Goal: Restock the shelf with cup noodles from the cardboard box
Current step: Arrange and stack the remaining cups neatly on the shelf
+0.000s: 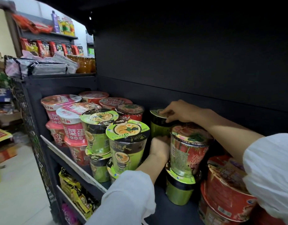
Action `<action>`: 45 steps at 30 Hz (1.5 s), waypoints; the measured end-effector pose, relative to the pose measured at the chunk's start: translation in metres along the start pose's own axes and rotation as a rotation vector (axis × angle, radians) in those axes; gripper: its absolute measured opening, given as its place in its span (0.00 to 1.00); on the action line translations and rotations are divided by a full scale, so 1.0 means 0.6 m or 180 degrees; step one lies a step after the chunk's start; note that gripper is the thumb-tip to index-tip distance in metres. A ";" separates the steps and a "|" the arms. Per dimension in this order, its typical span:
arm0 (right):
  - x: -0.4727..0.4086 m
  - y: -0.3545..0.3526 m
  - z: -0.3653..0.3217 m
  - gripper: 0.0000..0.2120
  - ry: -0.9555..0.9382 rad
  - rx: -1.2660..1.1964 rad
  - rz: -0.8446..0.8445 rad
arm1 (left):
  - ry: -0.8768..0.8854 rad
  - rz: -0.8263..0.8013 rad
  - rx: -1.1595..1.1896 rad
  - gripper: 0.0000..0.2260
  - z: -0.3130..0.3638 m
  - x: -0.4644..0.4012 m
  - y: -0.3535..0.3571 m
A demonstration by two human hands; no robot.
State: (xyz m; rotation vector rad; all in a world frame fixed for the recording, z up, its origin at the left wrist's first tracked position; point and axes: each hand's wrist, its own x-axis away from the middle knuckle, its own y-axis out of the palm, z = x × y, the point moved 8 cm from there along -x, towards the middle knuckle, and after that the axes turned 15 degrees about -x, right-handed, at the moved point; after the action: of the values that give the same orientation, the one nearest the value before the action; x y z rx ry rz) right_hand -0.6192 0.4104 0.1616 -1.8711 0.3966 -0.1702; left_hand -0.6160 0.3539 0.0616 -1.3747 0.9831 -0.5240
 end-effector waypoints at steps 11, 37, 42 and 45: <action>0.055 -0.004 -0.046 0.20 -0.0305 -0.0289 -0.0018 | 0.0329 0.0250 -0.0745 0.12 -0.002 0.073 -0.023; 0.096 0.006 -0.033 0.39 0.0295 -0.0648 0.0190 | 0.0277 0.0130 -0.1168 0.14 -0.008 0.149 -0.034; 0.095 0.005 -0.037 0.39 0.0259 -0.0780 0.0139 | 0.0326 0.0060 -0.1174 0.14 -0.013 0.153 -0.042; 0.094 0.001 -0.039 0.40 0.0230 -0.0799 0.0107 | 0.0237 -0.0103 -0.1169 0.16 -0.018 0.150 -0.043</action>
State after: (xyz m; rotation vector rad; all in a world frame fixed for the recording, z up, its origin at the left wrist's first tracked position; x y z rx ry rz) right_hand -0.5741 0.3693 0.1642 -2.1079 0.5182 -0.1719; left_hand -0.5717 0.2708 0.0632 -1.7091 1.1593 -0.4342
